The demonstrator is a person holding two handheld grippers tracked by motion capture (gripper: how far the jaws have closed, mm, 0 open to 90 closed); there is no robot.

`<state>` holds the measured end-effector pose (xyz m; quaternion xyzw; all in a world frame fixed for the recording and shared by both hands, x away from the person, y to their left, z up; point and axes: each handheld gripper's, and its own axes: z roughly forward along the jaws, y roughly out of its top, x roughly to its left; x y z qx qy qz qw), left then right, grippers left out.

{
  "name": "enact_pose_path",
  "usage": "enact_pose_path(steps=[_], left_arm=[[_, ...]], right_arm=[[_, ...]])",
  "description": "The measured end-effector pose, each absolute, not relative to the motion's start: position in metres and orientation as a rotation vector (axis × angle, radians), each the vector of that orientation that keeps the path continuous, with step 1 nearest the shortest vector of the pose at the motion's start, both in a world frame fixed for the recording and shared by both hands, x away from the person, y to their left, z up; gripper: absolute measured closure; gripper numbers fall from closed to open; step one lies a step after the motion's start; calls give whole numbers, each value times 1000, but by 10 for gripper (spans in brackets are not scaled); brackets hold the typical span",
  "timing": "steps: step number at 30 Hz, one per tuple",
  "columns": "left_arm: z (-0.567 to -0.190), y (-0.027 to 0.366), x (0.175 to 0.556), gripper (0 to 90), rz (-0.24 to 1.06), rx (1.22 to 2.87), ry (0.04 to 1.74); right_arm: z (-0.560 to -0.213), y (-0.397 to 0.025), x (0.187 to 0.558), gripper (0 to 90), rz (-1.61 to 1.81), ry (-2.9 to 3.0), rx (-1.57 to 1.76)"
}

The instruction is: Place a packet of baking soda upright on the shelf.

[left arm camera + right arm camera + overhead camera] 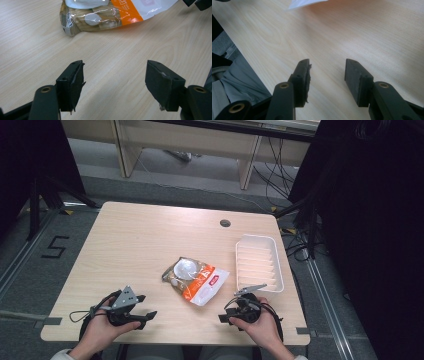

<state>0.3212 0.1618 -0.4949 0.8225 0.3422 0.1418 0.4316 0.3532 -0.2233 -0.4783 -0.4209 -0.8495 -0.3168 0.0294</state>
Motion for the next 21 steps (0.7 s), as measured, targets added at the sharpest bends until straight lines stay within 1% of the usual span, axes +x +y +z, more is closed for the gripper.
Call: enact_pose_path(steps=[11, 13, 16, 21], left_arm=[[-496, 161, 322, 307, 364, 2060, 838], [-496, 159, 322, 307, 352, 2046, 838], [-495, 159, 322, 308, 355, 2078, 818], [-496, 158, 323, 308, 352, 2077, 815]], right_arm=[[-475, -217, 357, 543, -1045, -2530, -1355], [-474, -214, 359, 538, -1067, -2482, -1360], [-474, -208, 361, 534, -1080, -2479, -1351], [-474, -197, 367, 535, -1072, -2427, -1392]])
